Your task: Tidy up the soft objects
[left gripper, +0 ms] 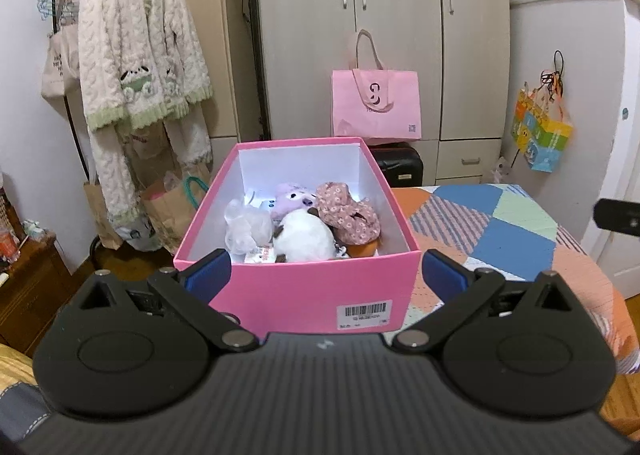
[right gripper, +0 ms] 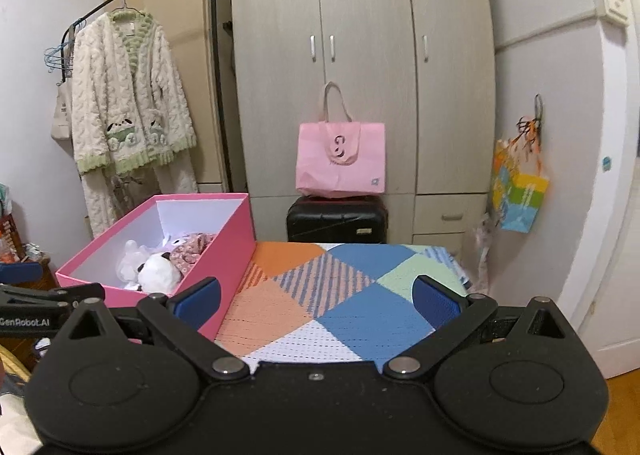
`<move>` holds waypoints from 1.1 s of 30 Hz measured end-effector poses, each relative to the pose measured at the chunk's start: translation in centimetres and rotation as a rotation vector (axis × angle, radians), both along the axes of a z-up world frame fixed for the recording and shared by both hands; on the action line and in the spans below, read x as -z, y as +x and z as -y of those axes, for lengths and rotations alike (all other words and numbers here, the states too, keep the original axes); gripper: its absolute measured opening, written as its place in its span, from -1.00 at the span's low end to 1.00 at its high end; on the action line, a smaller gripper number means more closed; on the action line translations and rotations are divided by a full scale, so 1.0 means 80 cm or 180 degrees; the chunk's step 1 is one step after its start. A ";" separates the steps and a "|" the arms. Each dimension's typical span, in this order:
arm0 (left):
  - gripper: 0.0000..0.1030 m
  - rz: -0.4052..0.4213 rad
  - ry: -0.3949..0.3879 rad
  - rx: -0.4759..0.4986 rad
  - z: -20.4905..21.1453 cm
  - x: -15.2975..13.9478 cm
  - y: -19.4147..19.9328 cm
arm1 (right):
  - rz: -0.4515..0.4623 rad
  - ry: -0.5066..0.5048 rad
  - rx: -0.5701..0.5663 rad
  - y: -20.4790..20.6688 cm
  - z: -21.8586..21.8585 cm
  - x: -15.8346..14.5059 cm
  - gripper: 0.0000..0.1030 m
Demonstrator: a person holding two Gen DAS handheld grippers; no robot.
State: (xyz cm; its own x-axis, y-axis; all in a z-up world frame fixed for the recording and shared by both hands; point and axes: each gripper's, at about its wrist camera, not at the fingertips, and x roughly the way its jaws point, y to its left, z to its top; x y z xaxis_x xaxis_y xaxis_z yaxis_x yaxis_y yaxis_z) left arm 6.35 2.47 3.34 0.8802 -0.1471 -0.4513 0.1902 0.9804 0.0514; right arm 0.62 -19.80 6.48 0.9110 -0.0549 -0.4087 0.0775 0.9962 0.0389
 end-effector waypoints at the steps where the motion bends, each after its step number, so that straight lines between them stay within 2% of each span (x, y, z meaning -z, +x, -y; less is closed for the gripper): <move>1: 1.00 0.0006 -0.0016 0.0002 0.000 0.001 0.000 | 0.0013 -0.0016 0.0015 -0.003 -0.001 0.000 1.00; 5: 1.00 0.0042 -0.0095 0.0047 0.000 0.005 -0.003 | 0.0082 -0.0113 0.0110 -0.013 -0.004 0.003 1.00; 10: 1.00 0.0051 -0.0199 0.0121 -0.002 0.010 -0.005 | 0.0024 -0.0123 0.0161 -0.013 -0.007 0.009 1.00; 15: 1.00 0.0104 -0.0176 0.0084 -0.002 0.011 -0.006 | 0.0054 -0.0159 0.0136 -0.015 -0.013 0.013 1.00; 24: 1.00 0.0185 -0.0169 0.0057 -0.004 0.015 -0.011 | 0.0226 -0.0443 0.0225 -0.022 -0.032 0.013 1.00; 33: 1.00 0.0198 -0.0082 0.0027 -0.001 0.017 -0.013 | 0.0245 -0.0411 0.0160 -0.018 -0.038 0.017 1.00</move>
